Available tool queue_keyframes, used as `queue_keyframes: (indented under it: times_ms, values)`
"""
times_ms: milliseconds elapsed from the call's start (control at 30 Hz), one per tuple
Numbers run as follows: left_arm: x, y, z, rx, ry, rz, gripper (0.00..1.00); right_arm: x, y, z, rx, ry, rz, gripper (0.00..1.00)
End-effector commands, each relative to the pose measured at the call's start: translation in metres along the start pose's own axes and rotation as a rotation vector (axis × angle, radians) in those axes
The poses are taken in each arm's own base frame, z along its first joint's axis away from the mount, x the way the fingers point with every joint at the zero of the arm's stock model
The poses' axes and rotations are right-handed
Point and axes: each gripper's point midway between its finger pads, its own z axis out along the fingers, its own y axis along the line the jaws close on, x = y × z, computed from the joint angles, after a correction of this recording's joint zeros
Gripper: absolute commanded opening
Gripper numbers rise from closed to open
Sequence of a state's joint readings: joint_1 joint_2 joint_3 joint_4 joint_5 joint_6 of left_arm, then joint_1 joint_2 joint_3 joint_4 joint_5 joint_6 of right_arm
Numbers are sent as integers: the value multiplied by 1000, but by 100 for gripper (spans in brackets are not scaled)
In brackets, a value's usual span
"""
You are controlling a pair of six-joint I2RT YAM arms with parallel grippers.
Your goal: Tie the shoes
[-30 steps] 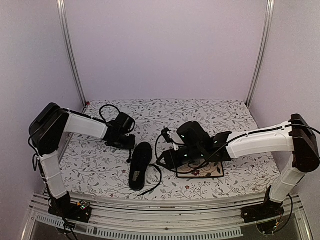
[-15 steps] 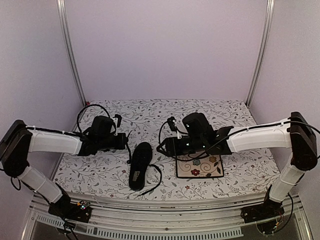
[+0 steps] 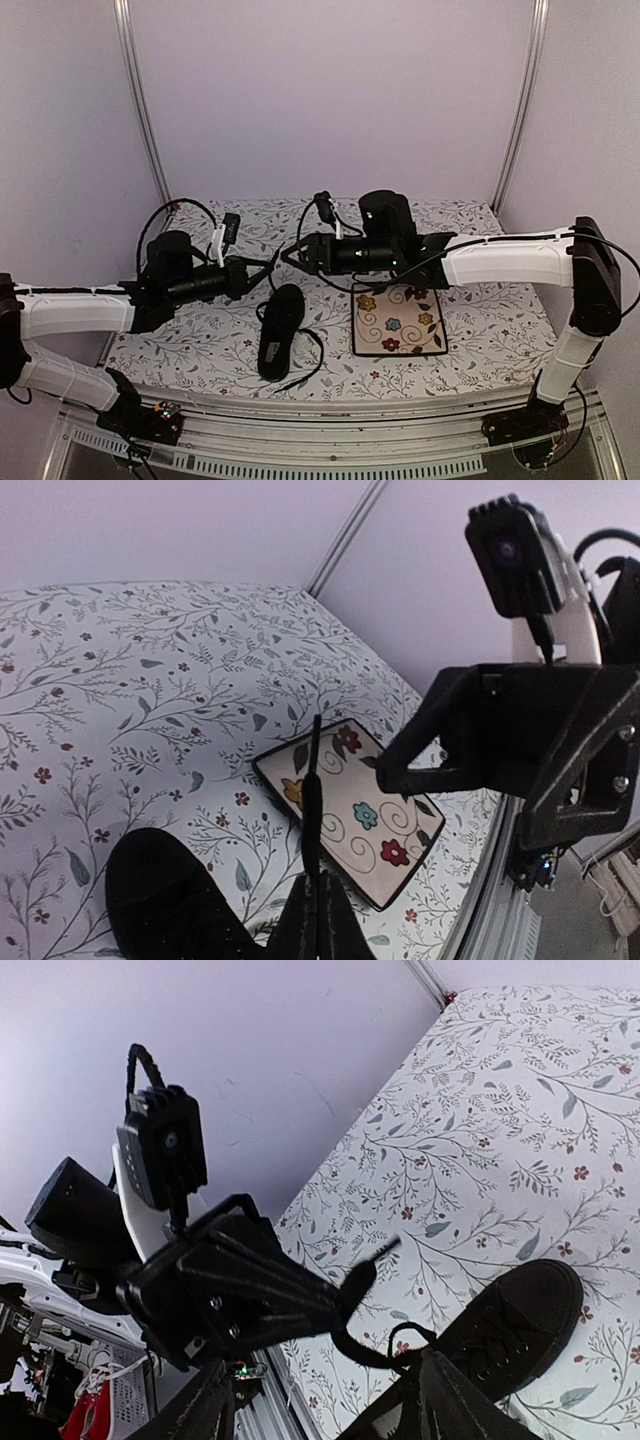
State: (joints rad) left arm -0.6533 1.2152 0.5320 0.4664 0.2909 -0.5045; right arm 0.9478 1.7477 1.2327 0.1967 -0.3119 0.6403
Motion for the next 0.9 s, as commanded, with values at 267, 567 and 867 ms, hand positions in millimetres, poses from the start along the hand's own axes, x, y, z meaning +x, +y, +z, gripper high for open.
queue_keyframes:
  times_ms: [267, 567, 867]
  values:
    - [-1, -49, -2, 167, 9, 81, 0, -18, 7, 27, -62, -29, 67, 57]
    - [-1, -55, 0, 182, 5, 90, 0, -14, 18, 30, -122, 0, 52, 8]
    - [11, -33, 7, 90, 28, 123, 65, -40, 36, 6, -125, -82, -15, 2]
